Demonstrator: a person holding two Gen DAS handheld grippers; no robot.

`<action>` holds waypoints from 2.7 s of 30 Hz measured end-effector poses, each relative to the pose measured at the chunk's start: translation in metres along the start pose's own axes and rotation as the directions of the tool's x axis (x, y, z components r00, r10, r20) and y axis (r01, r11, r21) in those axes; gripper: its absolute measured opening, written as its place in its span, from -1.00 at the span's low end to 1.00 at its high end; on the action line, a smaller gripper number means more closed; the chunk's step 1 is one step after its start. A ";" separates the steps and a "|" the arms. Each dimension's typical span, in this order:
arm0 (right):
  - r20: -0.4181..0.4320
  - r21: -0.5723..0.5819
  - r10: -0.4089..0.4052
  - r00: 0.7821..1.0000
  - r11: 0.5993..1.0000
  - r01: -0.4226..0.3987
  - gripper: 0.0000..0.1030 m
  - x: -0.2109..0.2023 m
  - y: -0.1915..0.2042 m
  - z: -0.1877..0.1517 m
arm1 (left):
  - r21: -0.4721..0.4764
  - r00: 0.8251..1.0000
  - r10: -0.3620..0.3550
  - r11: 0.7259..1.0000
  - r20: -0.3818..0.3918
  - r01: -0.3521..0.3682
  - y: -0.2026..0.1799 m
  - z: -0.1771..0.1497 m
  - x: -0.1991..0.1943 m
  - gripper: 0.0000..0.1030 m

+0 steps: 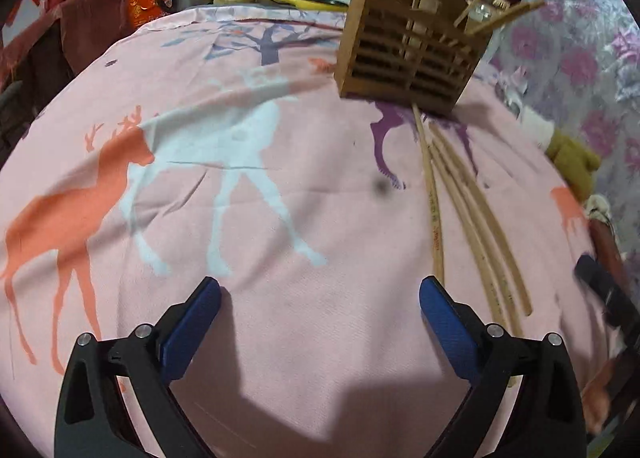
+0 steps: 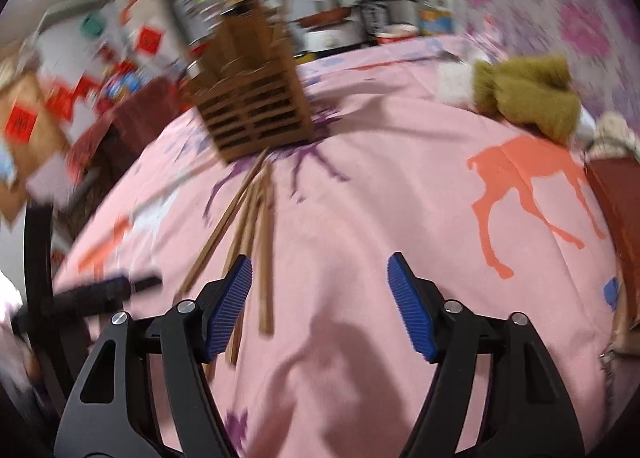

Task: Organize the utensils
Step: 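Move both tools back down over the chopstick pile, then close the right tool on a chopstick while the left tool closes on another, then lift both chopsticks and insert them into the wooden holder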

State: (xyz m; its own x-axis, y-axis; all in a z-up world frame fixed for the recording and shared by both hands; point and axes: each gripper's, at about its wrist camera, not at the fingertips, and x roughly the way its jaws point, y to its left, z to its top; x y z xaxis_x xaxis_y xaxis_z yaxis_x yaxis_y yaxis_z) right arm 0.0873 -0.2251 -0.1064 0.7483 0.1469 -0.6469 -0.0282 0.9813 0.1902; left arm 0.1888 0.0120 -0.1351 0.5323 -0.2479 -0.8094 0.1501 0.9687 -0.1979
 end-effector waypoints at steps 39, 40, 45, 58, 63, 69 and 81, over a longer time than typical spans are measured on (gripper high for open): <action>-0.141 0.052 0.039 0.989 0.998 -0.032 -0.78 0.029 0.006 -0.014 | 0.341 0.997 -0.074 0.937 -0.011 0.074 -0.071 -0.016 -0.004 0.15; -0.142 0.055 0.042 0.989 0.998 -0.034 -0.78 0.028 0.006 -0.014 | 0.333 0.996 -0.087 0.938 -0.034 0.093 -0.071 -0.016 -0.001 -0.02; -0.142 0.050 0.040 0.989 0.998 -0.033 -0.77 0.029 0.006 -0.013 | 0.282 0.989 -0.123 0.949 -0.079 0.141 -0.064 -0.008 0.007 -0.32; -0.125 -0.018 0.019 0.992 1.000 -0.021 -0.87 0.027 0.016 -0.014 | 0.294 0.994 -0.082 0.951 -0.069 0.099 -0.069 -0.006 0.008 -0.84; -0.141 -0.011 0.032 0.990 0.999 -0.034 -0.83 0.030 0.015 -0.013 | 0.216 0.993 -0.102 0.970 -0.053 0.111 -0.048 -0.009 0.003 -0.84; -0.133 -0.035 0.018 0.991 0.999 -0.022 -0.88 0.029 0.019 -0.015 | 0.206 0.995 -0.092 0.974 -0.044 0.099 -0.048 -0.009 0.003 -0.83; 0.133 0.018 0.080 0.988 0.996 -0.083 -0.88 -0.038 0.013 0.030 | 0.187 0.982 -0.143 0.975 0.122 0.119 -0.049 0.018 -0.069 -0.86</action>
State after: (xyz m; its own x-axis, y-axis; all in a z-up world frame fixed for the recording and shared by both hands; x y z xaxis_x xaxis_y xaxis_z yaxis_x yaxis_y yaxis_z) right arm 0.0781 -0.2212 -0.0573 0.8252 0.2067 -0.5256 -0.0784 0.9635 0.2559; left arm 0.1593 -0.0184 -0.0594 0.6034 -0.3840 -0.6989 0.3656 0.9121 -0.1855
